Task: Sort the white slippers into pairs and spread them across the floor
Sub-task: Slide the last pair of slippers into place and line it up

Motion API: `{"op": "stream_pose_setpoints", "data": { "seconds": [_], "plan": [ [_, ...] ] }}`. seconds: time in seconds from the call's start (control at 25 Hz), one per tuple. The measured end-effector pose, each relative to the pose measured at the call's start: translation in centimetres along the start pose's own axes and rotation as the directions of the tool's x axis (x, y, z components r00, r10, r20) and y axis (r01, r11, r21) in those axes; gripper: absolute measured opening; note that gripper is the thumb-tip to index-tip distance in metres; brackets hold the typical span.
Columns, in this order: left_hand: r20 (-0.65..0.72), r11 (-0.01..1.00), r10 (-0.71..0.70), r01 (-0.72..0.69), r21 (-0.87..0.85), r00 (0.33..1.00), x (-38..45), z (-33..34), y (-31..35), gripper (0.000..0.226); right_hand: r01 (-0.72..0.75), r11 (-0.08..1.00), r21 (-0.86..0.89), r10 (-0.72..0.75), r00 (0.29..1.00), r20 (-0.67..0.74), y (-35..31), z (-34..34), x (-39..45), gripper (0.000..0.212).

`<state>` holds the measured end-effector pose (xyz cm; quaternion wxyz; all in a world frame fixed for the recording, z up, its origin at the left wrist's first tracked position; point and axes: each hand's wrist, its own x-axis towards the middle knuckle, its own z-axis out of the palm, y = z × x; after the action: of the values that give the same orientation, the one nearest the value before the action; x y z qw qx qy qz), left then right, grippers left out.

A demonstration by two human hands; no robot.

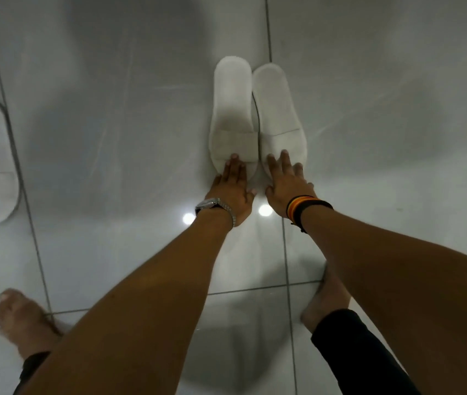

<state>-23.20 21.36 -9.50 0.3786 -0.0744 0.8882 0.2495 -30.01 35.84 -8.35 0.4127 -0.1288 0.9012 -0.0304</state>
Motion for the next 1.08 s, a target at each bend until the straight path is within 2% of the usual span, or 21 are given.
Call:
{"op": "stream_pose_setpoints", "data": {
  "seconds": [0.16,0.28,0.48,0.76,1.08],
  "plan": [
    [0.026,0.995,-0.079,0.080,-0.052,0.997,1.3,0.8,4.9,0.074,-0.059,0.996,0.070,0.058,0.998,0.021,6.3,-1.2,-0.2,0.073],
    [0.050,0.999,-0.038,0.037,0.014,0.998,2.2,1.1,7.4,0.072,-0.004,0.996,0.087,0.002,1.000,0.016,8.9,-2.0,0.2,0.071],
    [0.096,0.996,0.032,-0.040,0.076,0.995,3.8,1.6,10.2,0.071,-0.036,0.983,0.178,0.041,0.999,-0.026,9.7,-2.4,1.5,0.068],
    [0.126,0.986,0.112,-0.126,0.113,0.986,5.4,1.4,12.2,0.070,-0.001,0.990,0.143,0.016,0.995,-0.103,13.5,-4.6,3.2,0.065],
    [0.154,0.989,0.109,-0.123,0.084,0.982,5.8,1.3,13.4,0.071,-0.011,0.983,0.182,0.039,0.988,-0.148,13.4,-4.9,2.9,0.061]
  ]
}}
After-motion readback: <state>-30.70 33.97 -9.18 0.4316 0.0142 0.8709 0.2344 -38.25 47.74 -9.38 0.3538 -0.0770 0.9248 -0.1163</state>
